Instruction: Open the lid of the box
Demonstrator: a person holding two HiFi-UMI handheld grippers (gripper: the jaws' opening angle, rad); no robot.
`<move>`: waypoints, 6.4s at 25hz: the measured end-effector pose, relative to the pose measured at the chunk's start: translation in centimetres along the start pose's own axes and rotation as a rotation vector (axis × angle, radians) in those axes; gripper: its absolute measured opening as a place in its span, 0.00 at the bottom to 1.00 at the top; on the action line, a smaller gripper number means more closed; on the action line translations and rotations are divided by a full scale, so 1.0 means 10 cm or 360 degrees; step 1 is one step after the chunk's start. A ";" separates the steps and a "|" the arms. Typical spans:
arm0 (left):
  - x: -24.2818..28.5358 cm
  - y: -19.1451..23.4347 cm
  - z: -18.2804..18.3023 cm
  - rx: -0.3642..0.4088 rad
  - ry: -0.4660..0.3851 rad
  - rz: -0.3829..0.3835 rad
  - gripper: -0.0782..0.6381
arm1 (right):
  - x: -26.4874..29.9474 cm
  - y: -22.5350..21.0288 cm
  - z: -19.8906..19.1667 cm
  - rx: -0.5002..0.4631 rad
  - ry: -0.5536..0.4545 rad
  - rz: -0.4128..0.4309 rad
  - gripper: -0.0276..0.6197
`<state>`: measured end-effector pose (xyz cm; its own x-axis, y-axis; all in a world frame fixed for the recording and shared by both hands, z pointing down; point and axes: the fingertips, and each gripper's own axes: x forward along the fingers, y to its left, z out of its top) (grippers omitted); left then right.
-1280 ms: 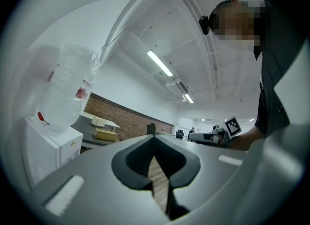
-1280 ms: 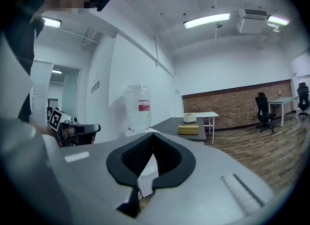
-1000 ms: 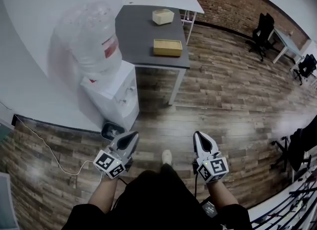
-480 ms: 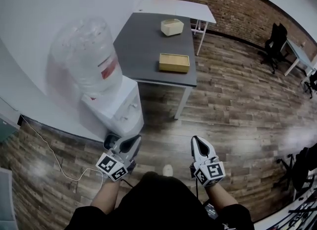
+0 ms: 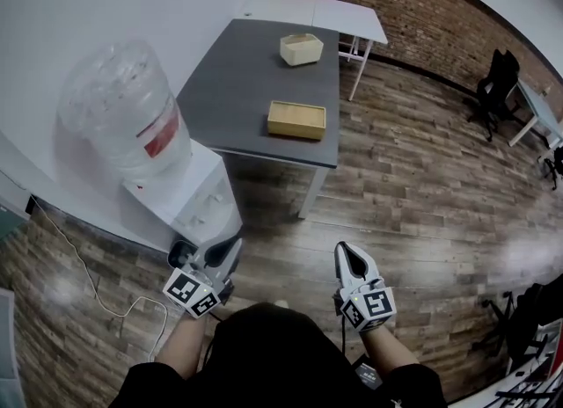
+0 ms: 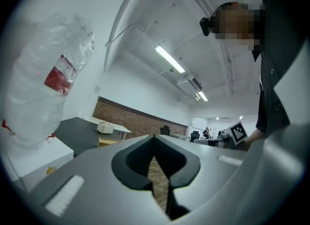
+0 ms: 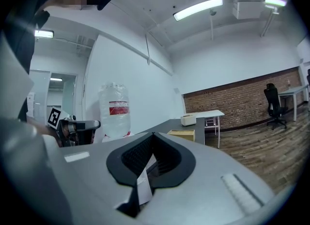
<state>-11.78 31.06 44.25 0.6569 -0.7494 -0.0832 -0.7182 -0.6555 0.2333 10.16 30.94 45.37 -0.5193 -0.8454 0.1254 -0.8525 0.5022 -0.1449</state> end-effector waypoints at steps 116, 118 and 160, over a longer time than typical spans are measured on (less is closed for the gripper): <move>3.31 3.46 -1.25 -0.0303 0.0703 0.0515 0.22 | 4.03 -2.57 -0.81 0.0248 0.0786 -0.0195 0.22; 3.31 3.47 -1.24 -0.0333 0.0696 0.0517 0.22 | 4.03 -2.56 -0.80 0.0248 0.0780 -0.0199 0.21; 3.38 3.50 -1.29 -0.0422 0.0769 0.0585 0.16 | 3.64 -3.28 -0.79 0.0304 0.0805 -0.0465 0.13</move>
<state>-11.80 -16.01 62.13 0.4529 -0.7531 0.4772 -0.8752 -0.2734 0.3991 18.75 -14.81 62.45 -0.2698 -0.7285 0.6297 -0.9624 0.1820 -0.2017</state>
